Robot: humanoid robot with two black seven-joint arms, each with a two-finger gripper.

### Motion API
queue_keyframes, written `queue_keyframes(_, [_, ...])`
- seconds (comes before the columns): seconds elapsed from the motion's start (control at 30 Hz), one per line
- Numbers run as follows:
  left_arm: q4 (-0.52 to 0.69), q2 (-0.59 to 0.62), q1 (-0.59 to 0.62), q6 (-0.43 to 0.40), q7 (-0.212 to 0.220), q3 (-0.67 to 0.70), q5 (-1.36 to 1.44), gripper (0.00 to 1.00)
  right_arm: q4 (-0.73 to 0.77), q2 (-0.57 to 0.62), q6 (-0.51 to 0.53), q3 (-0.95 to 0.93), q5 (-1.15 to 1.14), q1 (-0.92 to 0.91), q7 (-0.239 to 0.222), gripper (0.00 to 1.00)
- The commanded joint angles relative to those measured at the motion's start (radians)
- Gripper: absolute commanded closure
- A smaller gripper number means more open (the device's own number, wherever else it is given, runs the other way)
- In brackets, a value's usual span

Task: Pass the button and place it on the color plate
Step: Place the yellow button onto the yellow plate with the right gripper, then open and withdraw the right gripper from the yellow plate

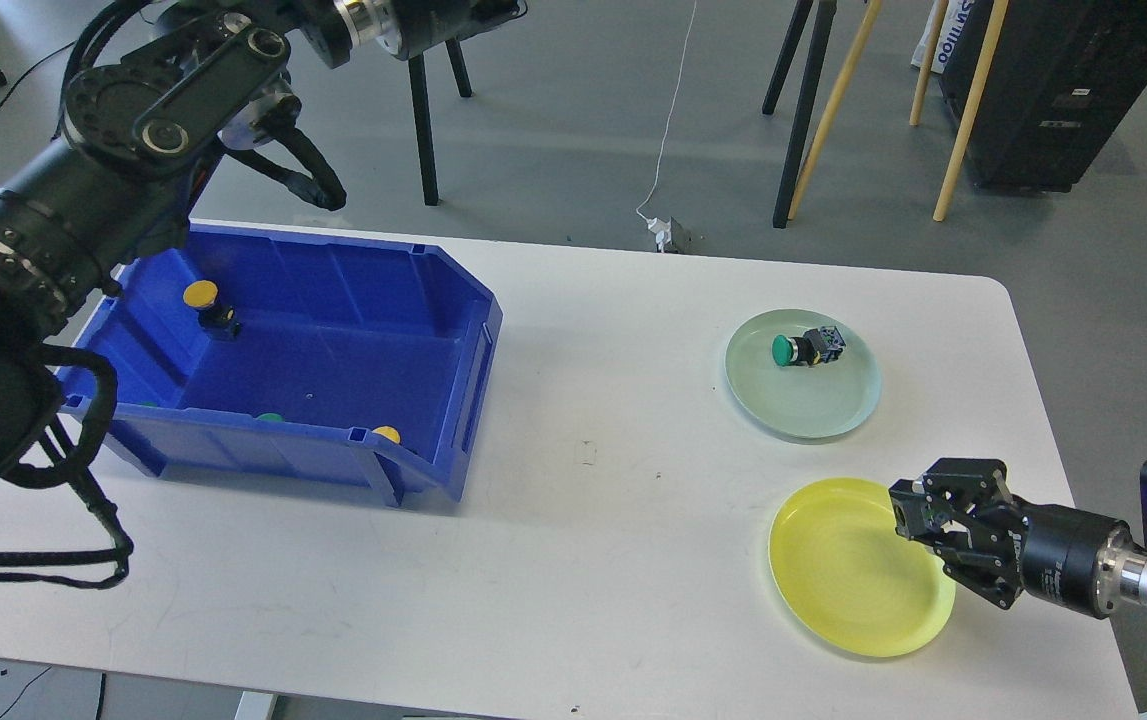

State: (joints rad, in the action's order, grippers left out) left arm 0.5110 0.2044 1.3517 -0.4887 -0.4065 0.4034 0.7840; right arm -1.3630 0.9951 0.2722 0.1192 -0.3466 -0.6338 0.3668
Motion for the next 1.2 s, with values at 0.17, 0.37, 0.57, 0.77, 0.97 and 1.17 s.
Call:
queue_keyframes(0.17, [0.003, 0.001, 0.009, 0.0, 0.0, 0.0, 0.0, 0.02, 0.053, -0.058, -0.077, 0.01, -0.022, 0.074, 0.001, 0.35])
queue_keyframes(0.37, [0.003, 0.004, 0.011, 0.0, 0.0, 0.0, 0.0, 0.02, 0.061, -0.076, -0.079, -0.006, -0.017, 0.069, 0.003, 0.2])
queue_keyframes(0.57, [0.006, 0.007, 0.02, 0.0, 0.002, 0.0, 0.0, 0.02, 0.047, -0.053, -0.07, -0.03, -0.008, 0.065, 0.006, 0.07])
queue_keyframes(0.77, [0.006, 0.009, 0.037, 0.0, 0.006, 0.0, 0.0, 0.02, -0.063, 0.074, -0.053, -0.171, -0.008, 0.063, 0.006, 0.04])
queue_keyframes(0.97, [0.006, 0.013, 0.052, 0.0, 0.009, -0.003, 0.001, 0.02, -0.05, 0.103, -0.062, -0.461, -0.006, 0.063, 0.012, 0.01])
queue_keyframes(1.17, [0.007, 0.018, 0.066, 0.0, 0.011, -0.006, 0.004, 0.02, 0.166, 0.048, -0.051, -0.737, -0.008, 0.051, -0.025, 0.02])
